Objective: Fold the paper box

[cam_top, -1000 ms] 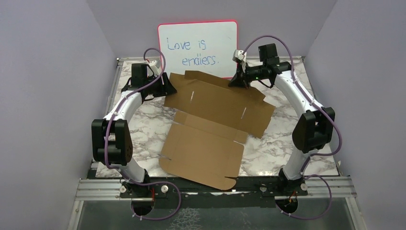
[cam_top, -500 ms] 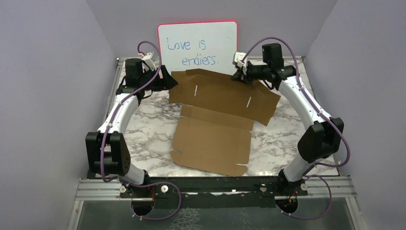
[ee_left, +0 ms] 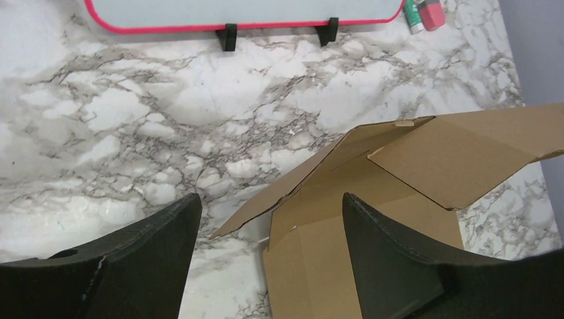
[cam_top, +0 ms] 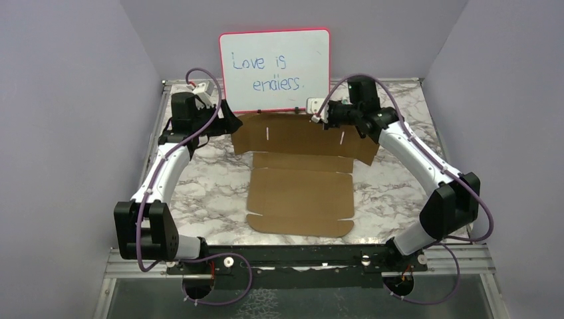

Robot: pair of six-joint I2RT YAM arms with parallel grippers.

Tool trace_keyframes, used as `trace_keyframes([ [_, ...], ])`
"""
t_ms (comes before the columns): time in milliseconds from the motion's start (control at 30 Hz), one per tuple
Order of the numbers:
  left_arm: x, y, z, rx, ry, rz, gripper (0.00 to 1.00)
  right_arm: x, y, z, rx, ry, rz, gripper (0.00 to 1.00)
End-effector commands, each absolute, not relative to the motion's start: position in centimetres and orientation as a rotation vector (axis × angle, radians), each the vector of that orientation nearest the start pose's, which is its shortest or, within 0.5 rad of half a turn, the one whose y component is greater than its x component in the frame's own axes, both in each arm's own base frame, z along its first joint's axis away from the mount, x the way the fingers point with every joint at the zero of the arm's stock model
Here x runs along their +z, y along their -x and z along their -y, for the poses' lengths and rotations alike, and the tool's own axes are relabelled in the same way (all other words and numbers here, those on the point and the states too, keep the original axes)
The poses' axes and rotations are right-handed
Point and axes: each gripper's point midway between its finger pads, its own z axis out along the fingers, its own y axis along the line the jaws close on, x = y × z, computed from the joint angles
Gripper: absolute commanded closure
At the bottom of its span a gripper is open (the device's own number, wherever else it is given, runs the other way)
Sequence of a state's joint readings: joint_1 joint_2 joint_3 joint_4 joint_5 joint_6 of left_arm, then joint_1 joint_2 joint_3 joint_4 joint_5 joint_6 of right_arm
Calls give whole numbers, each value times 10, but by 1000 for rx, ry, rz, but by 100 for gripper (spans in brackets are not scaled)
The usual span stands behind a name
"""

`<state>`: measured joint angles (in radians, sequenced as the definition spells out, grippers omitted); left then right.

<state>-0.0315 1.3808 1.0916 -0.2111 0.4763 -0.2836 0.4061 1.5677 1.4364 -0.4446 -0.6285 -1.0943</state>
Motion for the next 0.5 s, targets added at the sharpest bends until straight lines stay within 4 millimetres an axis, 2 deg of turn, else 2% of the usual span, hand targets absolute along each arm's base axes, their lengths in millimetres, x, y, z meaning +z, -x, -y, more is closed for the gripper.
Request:
trace_keyframes([
  [0, 215, -387, 85, -570, -3, -2071, 21, 280, -401, -249, 16, 1619, -1112, 95],
  [233, 195, -374, 76, -512, 21, -2115, 20, 265, -385, -254, -57, 1653, -1072, 95],
  [467, 189, -366, 76, -511, 7, -2124, 20, 228, -358, -254, -84, 1711, -1092, 95],
])
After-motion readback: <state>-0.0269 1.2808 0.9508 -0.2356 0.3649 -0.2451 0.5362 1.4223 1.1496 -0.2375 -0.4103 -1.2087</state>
